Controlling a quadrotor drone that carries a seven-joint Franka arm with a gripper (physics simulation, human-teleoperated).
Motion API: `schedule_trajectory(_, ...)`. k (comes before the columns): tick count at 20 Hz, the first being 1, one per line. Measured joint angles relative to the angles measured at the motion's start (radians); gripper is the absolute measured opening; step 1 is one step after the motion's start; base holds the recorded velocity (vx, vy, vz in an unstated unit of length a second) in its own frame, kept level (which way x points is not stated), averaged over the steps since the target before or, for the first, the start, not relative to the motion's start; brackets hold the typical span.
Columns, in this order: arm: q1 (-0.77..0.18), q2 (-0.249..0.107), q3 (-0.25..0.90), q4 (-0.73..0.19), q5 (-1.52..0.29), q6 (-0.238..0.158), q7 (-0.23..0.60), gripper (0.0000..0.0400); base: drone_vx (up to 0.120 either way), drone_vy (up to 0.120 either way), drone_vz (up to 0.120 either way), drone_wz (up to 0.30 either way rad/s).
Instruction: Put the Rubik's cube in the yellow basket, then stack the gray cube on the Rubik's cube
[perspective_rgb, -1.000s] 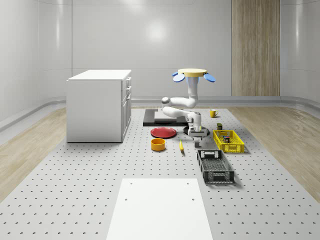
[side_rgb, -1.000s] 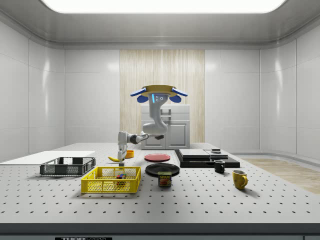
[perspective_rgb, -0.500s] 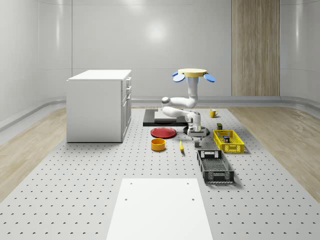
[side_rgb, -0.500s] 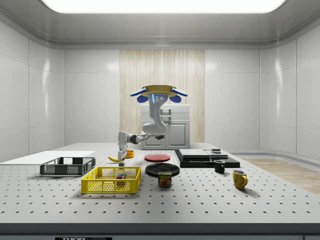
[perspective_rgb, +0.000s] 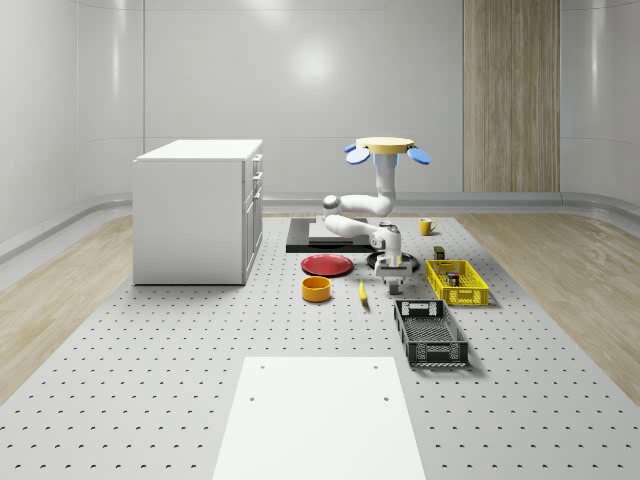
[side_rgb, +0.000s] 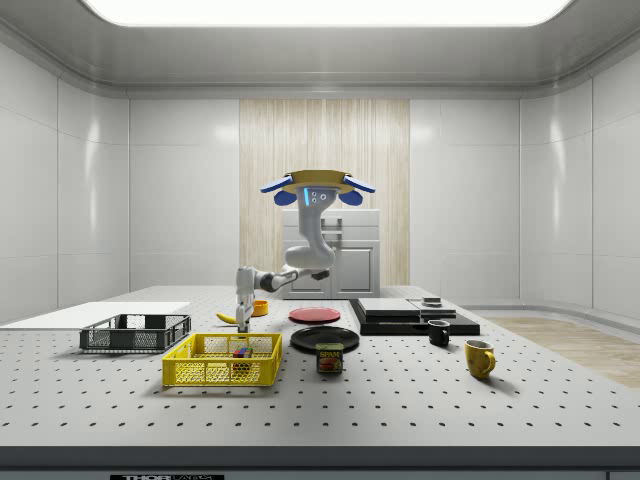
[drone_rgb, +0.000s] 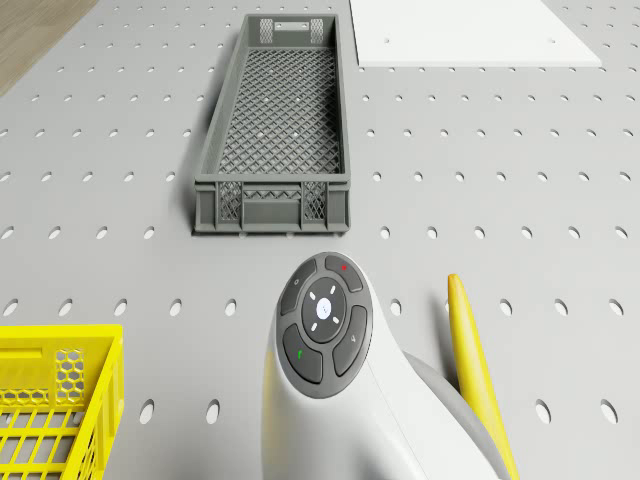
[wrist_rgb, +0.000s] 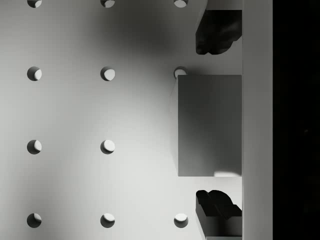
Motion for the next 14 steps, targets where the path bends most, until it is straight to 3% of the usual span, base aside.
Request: schedule_trajectory(14, -0.036, 0.029, -0.033, 0.052, -0.037, 0.007, -0.004, 0.04, 0.0, 0.0, 0.0, 0.0)
